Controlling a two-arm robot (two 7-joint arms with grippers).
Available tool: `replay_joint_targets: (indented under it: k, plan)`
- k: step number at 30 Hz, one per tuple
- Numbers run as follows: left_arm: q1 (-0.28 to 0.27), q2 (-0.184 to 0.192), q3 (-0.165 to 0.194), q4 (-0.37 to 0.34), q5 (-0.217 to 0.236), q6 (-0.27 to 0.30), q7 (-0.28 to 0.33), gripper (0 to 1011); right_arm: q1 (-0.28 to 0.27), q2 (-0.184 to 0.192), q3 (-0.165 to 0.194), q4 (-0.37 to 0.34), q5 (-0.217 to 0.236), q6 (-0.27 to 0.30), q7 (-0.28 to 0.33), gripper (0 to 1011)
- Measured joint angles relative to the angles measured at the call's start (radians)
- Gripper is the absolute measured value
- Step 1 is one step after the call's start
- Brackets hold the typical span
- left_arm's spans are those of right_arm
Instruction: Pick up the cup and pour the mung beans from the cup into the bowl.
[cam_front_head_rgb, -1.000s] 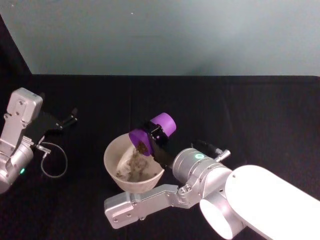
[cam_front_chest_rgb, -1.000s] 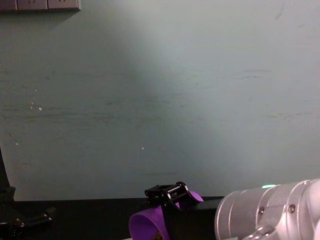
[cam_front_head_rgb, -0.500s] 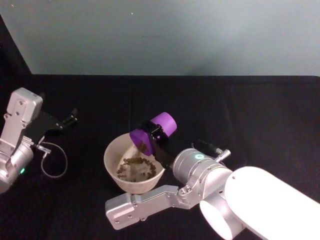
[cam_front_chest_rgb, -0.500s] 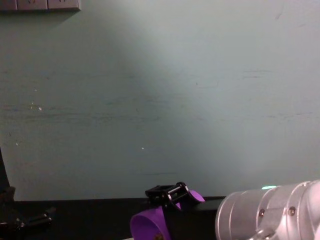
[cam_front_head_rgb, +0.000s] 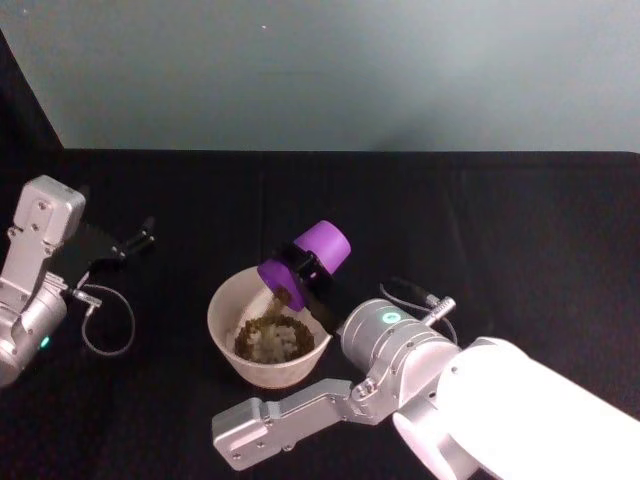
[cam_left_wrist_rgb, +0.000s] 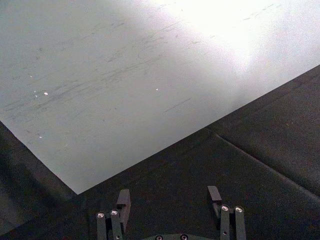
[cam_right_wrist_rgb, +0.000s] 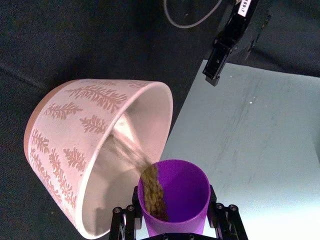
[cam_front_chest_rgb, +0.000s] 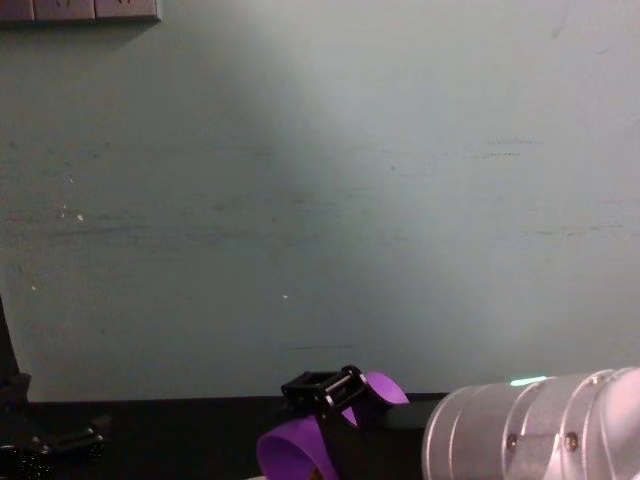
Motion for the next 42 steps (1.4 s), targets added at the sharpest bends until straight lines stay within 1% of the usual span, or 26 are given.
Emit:
replay_joint_targets:
  k: [4, 7, 23, 26, 30, 32, 33, 34, 35, 36, 37, 39, 42]
  plan:
    - [0.000, 0.000, 0.000, 0.000, 0.000, 0.000, 0.000, 1000, 0.004, 0.000, -0.010, 0.001, -0.032, -0.002, 0.008, 723]
    - [0.000, 0.000, 0.000, 0.000, 0.000, 0.000, 0.000, 1000, 0.005, -0.001, -0.012, 0.001, -0.042, -0.003, 0.011, 723]
    - [0.000, 0.000, 0.000, 0.000, 0.000, 0.000, 0.000, 1000, -0.002, -0.007, -0.011, -0.003, -0.060, -0.006, 0.013, 723]
    - [0.000, 0.000, 0.000, 0.000, 0.000, 0.000, 0.000, 1000, -0.002, -0.007, -0.014, -0.003, -0.071, -0.005, 0.012, 723]
    - [0.000, 0.000, 0.000, 0.000, 0.000, 0.000, 0.000, 1000, 0.001, -0.005, -0.025, -0.004, -0.095, -0.005, 0.011, 723]
    - [0.000, 0.000, 0.000, 0.000, 0.000, 0.000, 0.000, 1000, 0.005, -0.002, -0.037, -0.006, -0.118, -0.006, 0.012, 723]
    - [0.000, 0.000, 0.000, 0.000, 0.000, 0.000, 0.000, 1000, 0.010, 0.001, -0.049, -0.007, -0.141, -0.010, 0.012, 723]
    - [0.000, 0.000, 0.000, 0.000, 0.000, 0.000, 0.000, 1000, 0.014, 0.003, -0.056, -0.008, -0.154, -0.011, 0.012, 723]
    - [0.000, 0.000, 0.000, 0.000, 0.000, 0.000, 0.000, 1000, 0.019, 0.006, -0.071, -0.009, -0.182, -0.015, 0.012, 723]
    - [0.000, 0.000, 0.000, 0.000, 0.000, 0.000, 0.000, 1000, 0.019, 0.006, -0.071, -0.009, -0.182, -0.015, 0.012, 723]
    - [0.000, 0.000, 0.000, 0.000, 0.000, 0.000, 0.000, 1000, 0.025, 0.008, -0.083, -0.010, -0.205, -0.019, 0.012, 723]
    - [0.000, 0.000, 0.000, 0.000, 0.000, 0.000, 0.000, 1000, 0.031, 0.009, -0.098, -0.012, -0.236, -0.024, 0.014, 723]
    - [0.000, 0.000, 0.000, 0.000, 0.000, 0.000, 0.000, 1000, 0.035, 0.009, -0.108, -0.013, -0.262, -0.028, 0.020, 723]
